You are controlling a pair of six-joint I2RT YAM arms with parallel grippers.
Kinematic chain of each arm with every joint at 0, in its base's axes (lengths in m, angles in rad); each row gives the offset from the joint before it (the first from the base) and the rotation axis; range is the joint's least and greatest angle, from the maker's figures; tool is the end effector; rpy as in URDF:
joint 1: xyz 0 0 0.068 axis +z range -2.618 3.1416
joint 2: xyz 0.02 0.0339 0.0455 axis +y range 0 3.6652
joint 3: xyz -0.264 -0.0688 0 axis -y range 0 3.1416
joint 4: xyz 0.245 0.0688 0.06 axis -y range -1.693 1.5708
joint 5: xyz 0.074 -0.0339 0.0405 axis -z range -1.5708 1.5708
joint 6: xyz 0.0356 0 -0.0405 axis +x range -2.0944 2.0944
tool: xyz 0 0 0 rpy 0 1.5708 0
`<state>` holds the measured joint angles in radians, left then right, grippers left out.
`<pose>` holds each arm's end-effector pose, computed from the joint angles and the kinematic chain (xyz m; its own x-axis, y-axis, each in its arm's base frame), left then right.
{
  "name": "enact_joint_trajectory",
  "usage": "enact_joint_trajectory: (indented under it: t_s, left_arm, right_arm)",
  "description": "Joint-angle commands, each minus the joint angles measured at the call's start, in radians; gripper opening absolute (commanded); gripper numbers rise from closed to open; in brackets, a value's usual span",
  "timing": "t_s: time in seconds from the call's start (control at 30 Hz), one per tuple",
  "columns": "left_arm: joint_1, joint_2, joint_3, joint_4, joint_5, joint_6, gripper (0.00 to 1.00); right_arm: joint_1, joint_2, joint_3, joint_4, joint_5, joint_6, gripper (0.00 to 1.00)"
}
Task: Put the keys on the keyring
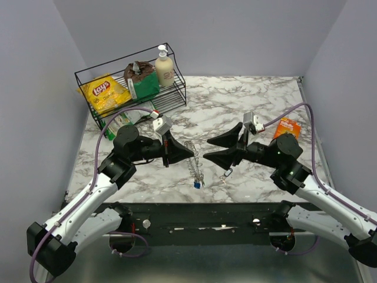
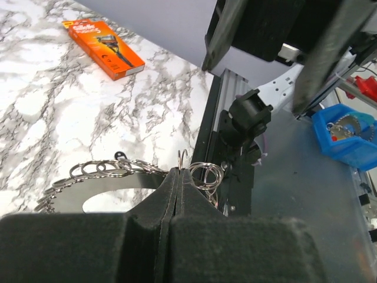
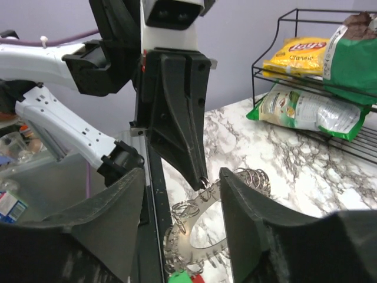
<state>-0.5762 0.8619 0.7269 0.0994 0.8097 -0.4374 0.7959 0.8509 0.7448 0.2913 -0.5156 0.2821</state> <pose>0.1515 -0.1292 0.3369 -0.4432 -0.0604 -0.8944 0.8774 0.1750 -0.4467 0.1268 0.1545 0.3650 -0.1437 0.1994 -0.9693 -0.9586 0.2154 0.1864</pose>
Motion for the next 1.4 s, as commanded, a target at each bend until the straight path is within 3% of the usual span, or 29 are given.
enact_joint_trajectory:
  t_s: [0.0,0.53,0.67,1.0,1.37]
  left_arm:
    - [0.001,-0.027,0.061,-0.081,-0.055,0.072,0.00]
    - [-0.020,-0.112,0.068,-0.282,-0.247,0.287,0.00]
    - [-0.022,-0.129,0.062,-0.309,-0.267,0.358,0.00]
    - [-0.024,-0.081,0.009,-0.245,-0.378,0.367,0.00]
    - [-0.024,-0.055,-0.078,-0.072,-0.451,0.342,0.00]
  right_arm:
    - [0.002,-0.026,-0.005,-0.003,0.068,-0.006,0.70]
    - [0.002,-0.021,-0.013,-0.072,0.140,-0.035,0.90]
    - [0.002,-0.023,-0.028,-0.075,0.178,-0.034,0.99]
    - [0.003,-0.004,-0.044,-0.112,0.218,-0.032,1.00]
    - [0.002,-0.003,-0.088,-0.288,0.403,0.018,1.00]
